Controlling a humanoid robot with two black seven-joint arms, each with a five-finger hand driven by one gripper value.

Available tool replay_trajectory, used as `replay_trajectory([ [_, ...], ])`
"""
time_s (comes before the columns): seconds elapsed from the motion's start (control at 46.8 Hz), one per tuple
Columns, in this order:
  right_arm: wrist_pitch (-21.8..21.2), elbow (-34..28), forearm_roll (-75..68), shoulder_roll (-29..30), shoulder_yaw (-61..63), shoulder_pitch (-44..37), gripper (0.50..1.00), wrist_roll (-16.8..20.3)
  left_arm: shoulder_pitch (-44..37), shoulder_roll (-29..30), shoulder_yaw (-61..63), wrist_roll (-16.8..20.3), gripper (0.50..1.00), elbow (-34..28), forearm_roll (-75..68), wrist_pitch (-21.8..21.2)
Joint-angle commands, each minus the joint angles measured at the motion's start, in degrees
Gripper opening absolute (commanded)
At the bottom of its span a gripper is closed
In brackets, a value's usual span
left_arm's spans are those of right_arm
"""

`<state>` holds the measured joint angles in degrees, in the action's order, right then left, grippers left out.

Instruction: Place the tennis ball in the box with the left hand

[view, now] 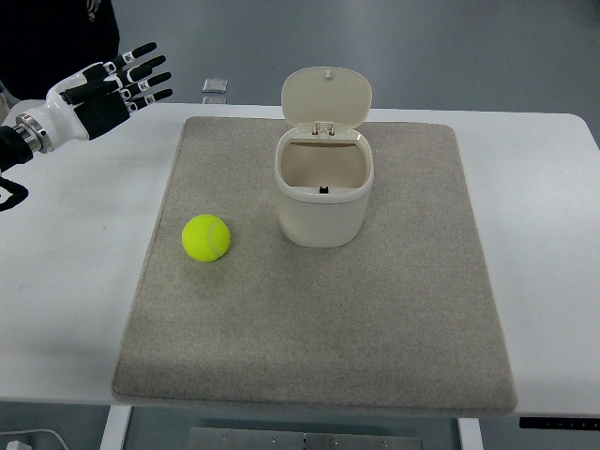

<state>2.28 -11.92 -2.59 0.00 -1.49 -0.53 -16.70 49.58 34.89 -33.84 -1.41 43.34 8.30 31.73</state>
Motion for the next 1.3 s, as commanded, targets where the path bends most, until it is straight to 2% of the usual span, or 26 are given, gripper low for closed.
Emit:
replay_trajectory([
  [0.0, 0.0, 0.1, 0.0, 0.0, 0.0, 0.0, 0.938, 0.0, 0.0, -0.1, 0.0, 0.0, 0.994, 0.0, 0.0, 0.0],
  [0.321, 0.0, 0.1, 0.0, 0.0, 0.0, 0.0, 0.938, 0.0, 0.1, -0.2, 0.1, 0.0, 0.994, 0.1, 0.1, -1.0],
  [0.598, 0.0, 0.0, 0.0, 0.0, 0.0, 0.0, 0.938, 0.0, 0.1, -0.3, -0.5, 0.1, 0.992, 0.0, 0.3, -0.2],
  [0.791, 0.0, 0.0, 0.0, 0.0, 0.0, -0.1, 0.938, 0.0, -0.1, 0.4, -0.4, 3.8, 0.992, 0.0, -1.2, 0.5],
  [0.962, 0.0, 0.1, 0.0, 0.0, 0.0, 0.0, 0.940, 0.0, 0.2, 1.1, -0.9, 4.6, 0.994, 1.1, -14.4, 2.3],
  [1.282, 0.0, 0.0, 0.0, 0.0, 0.0, 0.0, 0.938, 0.0, -0.5, 3.3, -2.0, 12.2, 0.994, 6.1, -40.1, 2.1],
])
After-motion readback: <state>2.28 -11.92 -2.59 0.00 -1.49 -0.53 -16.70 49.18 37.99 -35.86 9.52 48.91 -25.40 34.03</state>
